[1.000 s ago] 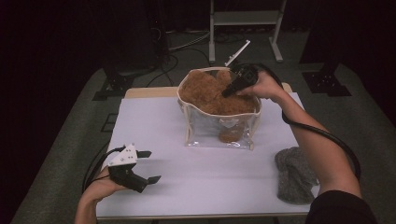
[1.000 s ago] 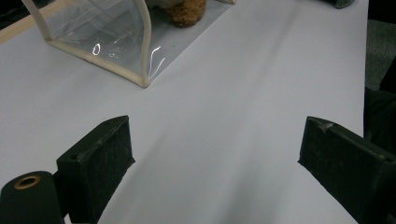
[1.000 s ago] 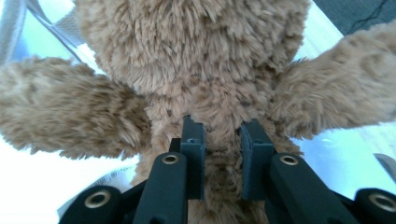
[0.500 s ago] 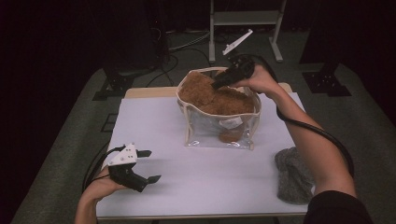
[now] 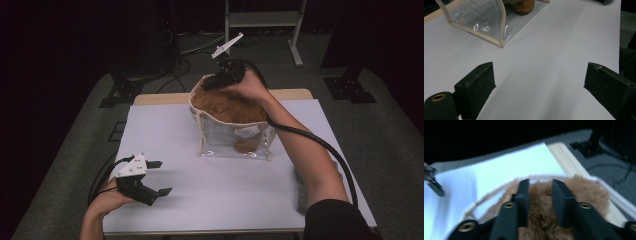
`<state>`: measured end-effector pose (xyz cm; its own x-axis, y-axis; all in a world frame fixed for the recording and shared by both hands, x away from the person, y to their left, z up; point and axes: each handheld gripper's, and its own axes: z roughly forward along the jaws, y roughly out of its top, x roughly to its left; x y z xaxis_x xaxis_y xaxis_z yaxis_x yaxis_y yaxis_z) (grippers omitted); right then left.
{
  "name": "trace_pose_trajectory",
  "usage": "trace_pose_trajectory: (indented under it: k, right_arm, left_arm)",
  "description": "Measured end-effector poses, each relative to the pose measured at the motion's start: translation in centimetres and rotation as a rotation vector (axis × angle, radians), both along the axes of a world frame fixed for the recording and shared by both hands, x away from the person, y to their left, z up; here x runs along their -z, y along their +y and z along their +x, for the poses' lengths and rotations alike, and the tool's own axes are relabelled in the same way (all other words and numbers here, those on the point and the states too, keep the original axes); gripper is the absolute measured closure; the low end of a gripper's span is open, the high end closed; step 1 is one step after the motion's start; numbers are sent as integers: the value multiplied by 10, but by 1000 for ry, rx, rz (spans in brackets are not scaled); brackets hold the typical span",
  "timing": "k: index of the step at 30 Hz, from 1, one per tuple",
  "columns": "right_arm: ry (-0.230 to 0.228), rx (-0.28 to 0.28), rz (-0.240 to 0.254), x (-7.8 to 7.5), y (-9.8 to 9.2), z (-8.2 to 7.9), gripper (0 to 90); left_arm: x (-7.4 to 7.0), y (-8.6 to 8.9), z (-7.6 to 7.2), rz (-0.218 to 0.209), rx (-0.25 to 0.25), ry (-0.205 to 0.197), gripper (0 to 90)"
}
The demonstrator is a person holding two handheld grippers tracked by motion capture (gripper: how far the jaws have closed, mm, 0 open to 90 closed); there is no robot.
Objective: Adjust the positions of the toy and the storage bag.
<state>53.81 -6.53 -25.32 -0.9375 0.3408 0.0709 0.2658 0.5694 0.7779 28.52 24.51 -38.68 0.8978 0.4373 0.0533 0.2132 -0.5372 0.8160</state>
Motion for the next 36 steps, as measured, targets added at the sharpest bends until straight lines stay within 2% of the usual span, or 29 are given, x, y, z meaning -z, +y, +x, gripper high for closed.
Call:
trace_pose_trajectory:
  k: [2,3,7,14,16,19,22,23,26,30,36]
  right_arm:
    - [27,9,-24,6,-1,2,805]
    - [42,10,-56,10,-1,3,829]
    - [88,-14,-145,24,0,1,858]
    - [141,-29,-199,35,3,-2,869]
    - [152,-28,-201,37,2,-3,869]
    - [144,-30,-192,35,1,-5,860]
    - [129,-35,-122,24,-2,-6,792]
    - [115,-28,-107,20,-3,-8,750]
    - [104,-28,-66,8,-9,-12,716]
    - [73,-22,-62,-1,-20,-19,679]
    - [60,-9,-51,-10,-40,-32,616]
  left_arm:
    - [0,1,-1,-1,0,-1,89]
    - [0,1,-1,1,0,-2,89]
    - [0,2,-1,4,-2,-3,89]
    - [-2,2,-3,6,-3,-8,89]
    - [-1,2,-4,5,-4,-6,89]
    - [-1,2,-5,3,-5,-5,89]
    - [-1,3,-5,4,-9,-6,89]
    - [-1,2,-5,4,-10,-7,89]
    - [-3,2,-4,3,-13,-13,89]
    - [-3,0,-3,-3,-18,-18,88]
    - [-2,-2,-1,0,-13,-22,81]
